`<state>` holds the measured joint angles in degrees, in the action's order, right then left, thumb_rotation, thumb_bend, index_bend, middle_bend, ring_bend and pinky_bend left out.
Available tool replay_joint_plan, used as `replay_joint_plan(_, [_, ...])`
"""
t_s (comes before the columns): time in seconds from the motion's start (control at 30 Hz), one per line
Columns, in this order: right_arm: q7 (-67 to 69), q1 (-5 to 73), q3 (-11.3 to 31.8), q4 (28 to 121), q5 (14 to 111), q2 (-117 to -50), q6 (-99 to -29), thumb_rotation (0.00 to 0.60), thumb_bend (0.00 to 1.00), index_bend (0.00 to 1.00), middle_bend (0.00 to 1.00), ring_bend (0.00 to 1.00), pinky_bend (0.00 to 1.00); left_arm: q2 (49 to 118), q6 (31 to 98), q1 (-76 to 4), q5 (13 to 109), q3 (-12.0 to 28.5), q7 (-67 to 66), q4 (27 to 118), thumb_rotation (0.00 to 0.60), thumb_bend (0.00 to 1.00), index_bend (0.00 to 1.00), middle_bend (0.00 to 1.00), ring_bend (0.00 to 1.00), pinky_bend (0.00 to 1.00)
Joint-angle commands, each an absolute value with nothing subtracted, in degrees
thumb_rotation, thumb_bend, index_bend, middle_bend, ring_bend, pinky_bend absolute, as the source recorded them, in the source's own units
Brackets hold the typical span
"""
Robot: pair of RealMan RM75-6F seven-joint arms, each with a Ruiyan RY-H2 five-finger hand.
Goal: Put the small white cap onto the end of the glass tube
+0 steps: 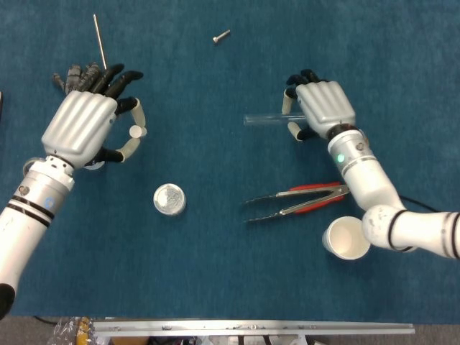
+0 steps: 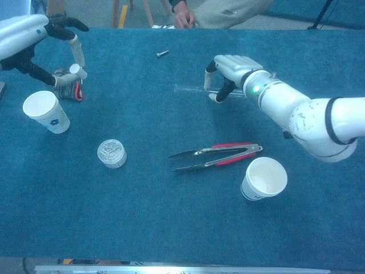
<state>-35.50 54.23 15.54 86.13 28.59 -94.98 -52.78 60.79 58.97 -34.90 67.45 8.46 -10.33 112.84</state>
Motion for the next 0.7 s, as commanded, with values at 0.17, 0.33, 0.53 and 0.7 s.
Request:
replay_joint_plan(0.17, [-26.37,51.71,18.96,93.37,30.73,-89.17,-49.23,0.600,0.38,0.63,0.21,0.09,0.27,57.27,56.76,-37.01,65.29,11.20,-8.68,116.99,0.600,0.32,0.52,0.11,0.00,0.00])
replay_joint_plan(0.33, [-20.69,50.38,19.46,95.47,33.91,-88.39,-48.33,0.600,0.37,0.63,0.21,0.09,0.27,55.98,55.87,-38.22,63.78,12.66,-7.70,119.42,0.600,0.32,0.52,0.11,0.00,0.00])
replay_joint_plan(0.53, [-16.15,49.72,19.41,96.65,37.61,-89.16,-48.77,0.600,0.37,0.63,0.21,0.10,0.27,55.89,55.11,-39.84,60.94,14.07,-7.08,121.12,0.600,0.32,0.52,0.11,0.00,0.00])
replay_joint_plan(0.7, [-14.02,49.99,19.55,97.15,39.54,-90.22,-49.73,0.600,0.36,0.63,0.21,0.10,0.27,56.19,54.36,-41.31,57.99,15.39,-5.82,121.55,0.600,0.32,0.52,0.11,0.00,0.00])
